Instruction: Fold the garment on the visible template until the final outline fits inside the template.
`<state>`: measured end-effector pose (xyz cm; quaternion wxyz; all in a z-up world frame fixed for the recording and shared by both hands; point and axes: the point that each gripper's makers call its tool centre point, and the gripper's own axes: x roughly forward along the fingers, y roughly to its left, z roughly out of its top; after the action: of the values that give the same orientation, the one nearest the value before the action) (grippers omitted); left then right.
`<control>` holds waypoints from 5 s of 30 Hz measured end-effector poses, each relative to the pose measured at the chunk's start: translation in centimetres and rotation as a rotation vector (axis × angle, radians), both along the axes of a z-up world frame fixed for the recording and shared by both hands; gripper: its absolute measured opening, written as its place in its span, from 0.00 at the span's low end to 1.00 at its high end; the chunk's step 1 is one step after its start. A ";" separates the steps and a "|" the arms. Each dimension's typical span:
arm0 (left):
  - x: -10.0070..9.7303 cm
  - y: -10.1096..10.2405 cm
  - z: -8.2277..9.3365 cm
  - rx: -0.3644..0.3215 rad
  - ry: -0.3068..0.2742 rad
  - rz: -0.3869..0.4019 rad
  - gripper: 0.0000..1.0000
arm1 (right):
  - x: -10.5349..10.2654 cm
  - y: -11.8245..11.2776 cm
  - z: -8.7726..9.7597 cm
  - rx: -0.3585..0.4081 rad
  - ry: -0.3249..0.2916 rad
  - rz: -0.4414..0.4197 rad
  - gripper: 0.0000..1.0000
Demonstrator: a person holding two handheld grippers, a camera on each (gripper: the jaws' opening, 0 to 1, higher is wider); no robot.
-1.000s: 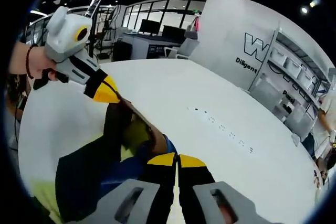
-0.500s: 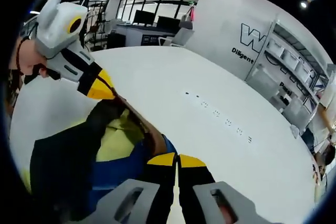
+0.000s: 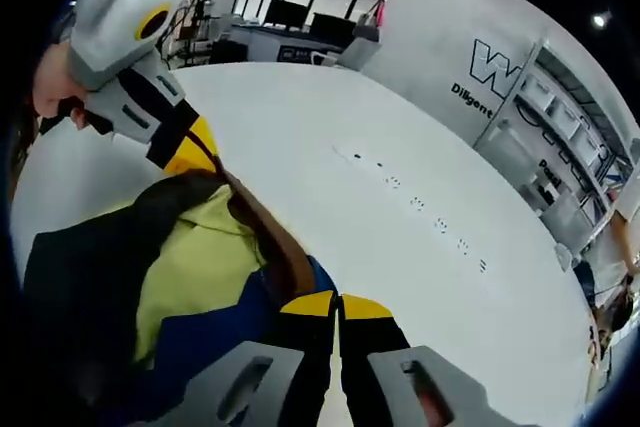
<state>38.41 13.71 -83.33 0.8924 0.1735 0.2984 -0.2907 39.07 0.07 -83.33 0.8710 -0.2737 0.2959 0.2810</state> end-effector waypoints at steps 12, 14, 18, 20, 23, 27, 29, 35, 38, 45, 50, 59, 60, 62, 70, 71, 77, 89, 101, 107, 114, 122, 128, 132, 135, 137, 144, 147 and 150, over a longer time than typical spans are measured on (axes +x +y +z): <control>0.5 -0.1 -0.8 0.047 0.008 -0.008 0.01 | 0.8 -0.2 -1.1 -0.049 0.017 0.034 0.00; 0.7 -0.1 -0.8 0.074 -0.016 -0.027 0.01 | 0.9 -0.2 -1.3 -0.052 0.019 0.032 0.00; 0.9 -0.3 -0.8 0.076 -0.033 -0.036 0.01 | 1.1 -0.5 -1.5 -0.052 0.019 0.024 0.00; 1.0 -0.3 -0.7 0.068 -0.033 -0.037 0.01 | 1.3 -0.6 -1.6 -0.059 0.017 0.026 0.00; 1.2 -0.3 -0.8 0.025 -0.010 -0.003 0.01 | 1.4 -0.6 -1.5 -0.053 0.021 0.021 0.00; 1.2 -0.3 -0.4 0.000 -0.020 -0.005 0.01 | 1.7 -0.7 -0.7 0.021 0.010 -0.033 0.00; 1.4 -0.1 0.6 -0.023 -0.041 0.005 0.01 | 2.1 -1.4 0.1 0.075 -0.012 -0.080 0.00; 1.5 -0.2 2.0 -0.117 -0.037 0.018 0.06 | 1.8 -1.6 1.3 0.222 -0.013 -0.091 0.09; 0.8 0.0 1.7 -0.108 -0.014 0.031 0.15 | 1.1 -1.0 1.4 0.295 0.018 -0.093 0.16; -0.1 0.2 1.1 -0.235 0.074 0.121 0.16 | 0.3 -0.1 3.0 0.398 0.003 -0.050 0.28; -0.3 0.7 0.9 -0.274 0.095 0.173 0.16 | -0.4 0.3 3.0 0.392 0.014 -0.018 0.31; -0.9 0.7 0.3 -0.340 0.139 0.214 0.13 | -2.1 1.3 3.5 0.464 -0.001 0.040 0.37; -0.9 0.6 0.3 -0.338 0.138 0.213 0.13 | -2.3 1.8 3.7 0.472 -0.016 0.071 0.36; -0.9 0.7 0.2 -0.333 0.136 0.213 0.13 | -2.8 2.3 3.3 0.442 -0.018 0.095 0.35; -1.2 0.8 0.0 -0.360 0.145 0.241 0.10 | -2.6 2.7 1.9 0.390 0.008 0.087 0.16; -1.2 0.7 0.0 -0.354 0.146 0.234 0.08 | -2.6 2.7 1.8 0.381 0.008 0.091 0.15; -1.4 0.3 -0.4 -0.374 0.167 0.229 0.00 | -2.5 2.7 0.8 0.352 0.027 0.093 0.02; -1.3 1.1 0.2 -0.376 0.128 0.196 0.00 | -2.0 1.7 1.3 0.326 0.003 0.095 0.00; -0.5 1.6 2.0 -0.232 0.037 0.096 0.00 | -0.2 -1.1 2.3 0.335 -0.031 0.009 0.00; 0.2 1.3 2.3 -0.142 0.031 0.032 0.00 | 0.6 -2.1 1.2 0.247 0.011 -0.038 0.00; 1.8 1.5 1.6 -0.087 0.079 0.042 0.00 | 1.0 -1.5 0.9 0.183 0.010 -0.050 0.00; 2.7 1.8 0.3 -0.019 0.071 0.063 0.00 | 1.7 -1.6 -0.2 0.134 0.036 -0.101 0.00; 2.7 2.1 -0.5 -0.048 0.120 0.147 0.00 | 1.2 -1.8 -0.8 0.061 0.038 -0.118 0.00; 3.0 2.2 -0.2 0.022 0.067 0.122 0.00 | 1.5 -1.8 -1.2 0.066 0.051 -0.123 0.00; 3.1 2.2 -0.5 0.003 0.089 0.151 0.00 | 1.6 -1.7 -1.2 0.051 0.038 -0.121 0.00; 3.4 2.4 -0.3 -0.010 0.081 0.180 0.00 | 1.6 -1.8 -1.1 0.064 0.039 -0.136 0.00; 3.5 2.6 0.0 0.057 0.027 0.130 0.04 | 1.9 -2.6 -0.7 0.132 0.043 -0.188 0.05; 3.8 3.2 0.6 0.051 0.010 0.146 0.12 | 1.8 -3.9 -0.2 0.199 0.049 -0.274 0.08; 4.0 3.9 1.5 0.018 -0.001 0.175 0.16 | 1.7 -4.8 0.5 0.208 0.035 -0.302 0.13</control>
<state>42.42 17.57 -81.82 0.9130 0.1548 0.3145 -0.2087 40.75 -4.71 -82.85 0.9217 -0.1296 0.3179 0.1809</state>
